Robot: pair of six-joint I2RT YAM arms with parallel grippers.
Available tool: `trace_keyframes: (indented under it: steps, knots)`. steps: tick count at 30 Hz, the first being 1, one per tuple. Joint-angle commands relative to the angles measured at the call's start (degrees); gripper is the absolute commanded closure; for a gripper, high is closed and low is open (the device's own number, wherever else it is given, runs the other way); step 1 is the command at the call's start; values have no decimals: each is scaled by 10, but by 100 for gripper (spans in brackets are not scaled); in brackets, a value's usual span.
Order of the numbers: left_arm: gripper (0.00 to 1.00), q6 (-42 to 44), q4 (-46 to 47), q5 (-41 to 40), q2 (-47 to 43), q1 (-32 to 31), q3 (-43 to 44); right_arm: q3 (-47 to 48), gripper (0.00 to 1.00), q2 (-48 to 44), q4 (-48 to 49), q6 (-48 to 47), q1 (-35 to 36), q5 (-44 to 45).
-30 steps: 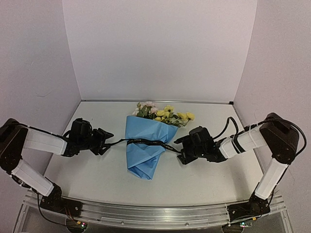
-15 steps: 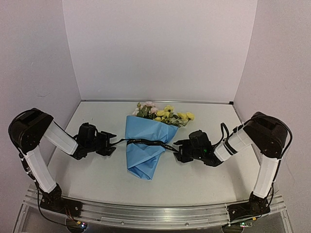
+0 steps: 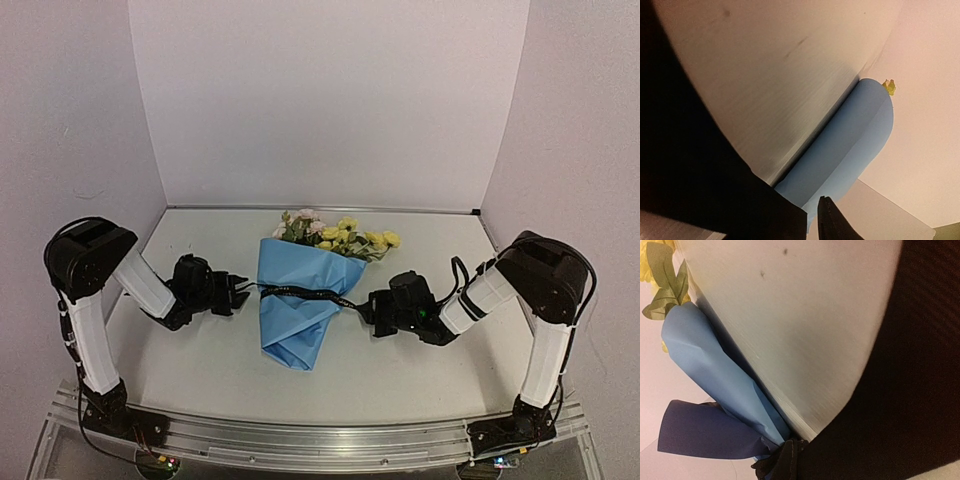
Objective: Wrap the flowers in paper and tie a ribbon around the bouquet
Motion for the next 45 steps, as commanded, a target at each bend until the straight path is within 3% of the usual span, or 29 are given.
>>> trace_keyframes:
  steps: [1,4,6,11,20,29,35,45]
  knots:
    - [79,-42,66,-18,38,-1,-5,0,100,-3,13,-18,-2,3]
    - [95,-32,100,-30,42,2,-11,-3,100,-11,13,-30,-3,7]
    - [100,-6,106,-26,38,7,-7,-5,100,-17,13,-40,-7,9]
    - [100,105,42,-14,-4,21,15,-10,100,-52,-11,-103,-28,25]
    - [100,306,-51,37,-49,59,56,61,100,-111,-189,-287,-79,45]
    - [100,322,-47,46,-101,109,-21,2,100,-143,-195,-326,-132,61]
    - [100,310,-34,65,-120,159,-78,-46,100,-157,-145,-311,-168,49]
    - [100,361,-130,55,-176,233,-88,-138,100,-203,-94,-299,-239,28]
